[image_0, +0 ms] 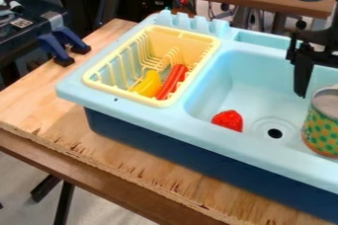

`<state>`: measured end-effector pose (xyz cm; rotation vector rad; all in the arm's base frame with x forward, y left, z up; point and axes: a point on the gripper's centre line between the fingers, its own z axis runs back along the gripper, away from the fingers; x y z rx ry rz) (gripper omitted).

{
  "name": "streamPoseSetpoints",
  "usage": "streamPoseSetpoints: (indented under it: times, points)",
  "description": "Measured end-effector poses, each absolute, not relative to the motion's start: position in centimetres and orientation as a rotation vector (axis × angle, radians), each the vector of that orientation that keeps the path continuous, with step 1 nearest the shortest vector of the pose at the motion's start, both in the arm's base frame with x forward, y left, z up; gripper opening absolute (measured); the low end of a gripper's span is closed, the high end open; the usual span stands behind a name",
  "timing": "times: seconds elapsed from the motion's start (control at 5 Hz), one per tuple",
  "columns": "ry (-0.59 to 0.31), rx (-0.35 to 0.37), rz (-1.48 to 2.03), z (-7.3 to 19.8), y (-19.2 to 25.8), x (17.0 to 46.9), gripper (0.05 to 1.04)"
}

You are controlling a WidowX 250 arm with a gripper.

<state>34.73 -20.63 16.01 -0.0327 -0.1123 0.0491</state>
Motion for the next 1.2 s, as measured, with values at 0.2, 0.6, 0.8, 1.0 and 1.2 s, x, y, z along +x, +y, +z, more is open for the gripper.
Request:
streamPoseSetpoints:
  times: [0.2, 0.6, 0.8, 1.0, 1.2]
  points:
    - [-0.166, -0.043, 0.053, 16.7, -20.6, 35.7, 1.001]
    - [-0.29, -0.034, 0.02, 15.9, -21.1, 38.0, 1.001]
    - [-0.353, -0.017, -0.01, 14.1, -21.0, 38.1, 1.001]
    - [-0.349, -0.014, -0.009, 13.8, -21.0, 37.8, 1.001]
    - [-0.337, -0.014, -0.001, 13.6, -20.8, 37.4, 1.001]
